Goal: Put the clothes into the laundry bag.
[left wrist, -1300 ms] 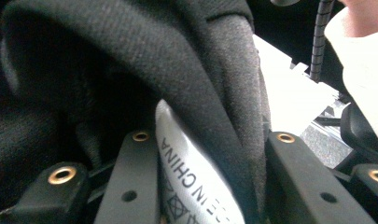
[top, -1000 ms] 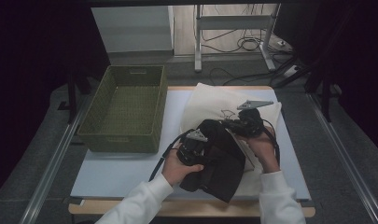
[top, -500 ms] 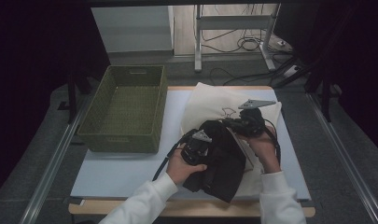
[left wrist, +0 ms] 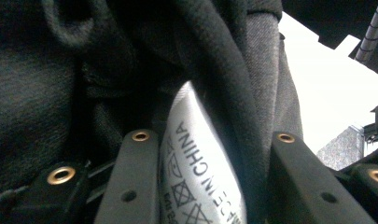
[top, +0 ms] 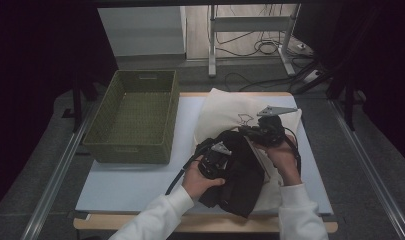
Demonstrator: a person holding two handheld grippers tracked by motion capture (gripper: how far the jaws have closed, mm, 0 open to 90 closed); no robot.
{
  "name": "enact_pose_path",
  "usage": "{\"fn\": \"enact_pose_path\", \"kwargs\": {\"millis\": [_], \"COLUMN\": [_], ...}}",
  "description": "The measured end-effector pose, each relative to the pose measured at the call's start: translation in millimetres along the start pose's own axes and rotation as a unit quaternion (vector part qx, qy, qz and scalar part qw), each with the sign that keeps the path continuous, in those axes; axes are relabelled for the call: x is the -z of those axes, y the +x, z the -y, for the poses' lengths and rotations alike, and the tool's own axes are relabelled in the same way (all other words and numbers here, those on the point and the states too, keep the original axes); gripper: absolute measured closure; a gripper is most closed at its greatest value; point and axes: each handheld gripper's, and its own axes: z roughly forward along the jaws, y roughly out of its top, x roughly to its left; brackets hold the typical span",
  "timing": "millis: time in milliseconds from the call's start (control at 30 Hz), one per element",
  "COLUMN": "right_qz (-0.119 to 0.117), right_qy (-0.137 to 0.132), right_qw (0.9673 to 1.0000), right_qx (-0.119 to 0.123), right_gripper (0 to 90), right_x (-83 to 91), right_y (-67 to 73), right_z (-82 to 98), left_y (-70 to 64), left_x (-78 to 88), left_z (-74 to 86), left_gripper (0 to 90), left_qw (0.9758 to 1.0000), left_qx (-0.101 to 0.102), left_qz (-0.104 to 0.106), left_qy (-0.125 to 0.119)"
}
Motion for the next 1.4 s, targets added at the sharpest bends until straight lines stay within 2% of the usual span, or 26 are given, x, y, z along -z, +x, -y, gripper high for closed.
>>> {"fn": "enact_pose_path", "kwargs": {"millis": [100,267,633,800,967,1067,1167,1300,1400], "right_qz": [-0.001,-0.004,-0.011,-0.014,-0.011,-0.012,-0.013,-0.012,-0.012], "right_qy": [0.000,0.002,0.001,0.000,0.000,0.003,0.006,0.007,0.006], "right_qw": [1.0000,1.0000,0.9999,0.9998,0.9999,0.9999,0.9999,0.9999,0.9999], "right_qx": [0.002,0.006,0.010,0.011,0.011,0.006,0.003,0.003,0.002], "right_gripper": [86.7,86.8,86.8,86.8,86.8,86.8,86.8,86.7,86.7], "right_x": [0.2,0.9,4.3,4.5,3.8,2.4,1.3,0.4,0.9], "right_y": [0.9,2.3,5.6,6.9,5.7,2.8,0.8,0.3,-0.6], "right_z": [-0.4,-1.1,-3.1,-3.7,-3.1,-1.4,-0.3,0.1,0.3], "left_y": [0.4,2.3,9.1,13.0,18.6,17.7,12.9,4.9,-2.2], "left_x": [-0.4,1.8,1.4,0.2,-4.4,-5.4,-2.1,13.1,26.8], "left_z": [-3.0,-13.2,-36.3,-45.4,-46.9,-41.9,-35.5,-27.7,-21.1], "left_gripper": [67.3,67.3,66.9,66.5,65.0,59.7,47.3,31.3,25.4], "left_qw": [1.0000,1.0000,0.9990,0.9976,0.9973,0.9974,0.9970,0.9966,0.9965], "left_qx": [0.005,0.001,0.000,-0.007,0.001,-0.002,-0.001,-0.011,-0.016], "left_qz": [-0.001,-0.007,-0.042,-0.065,-0.064,-0.065,-0.068,-0.065,-0.059], "left_qy": [-0.002,-0.001,-0.013,-0.023,-0.035,-0.031,-0.037,-0.049,-0.058]}}
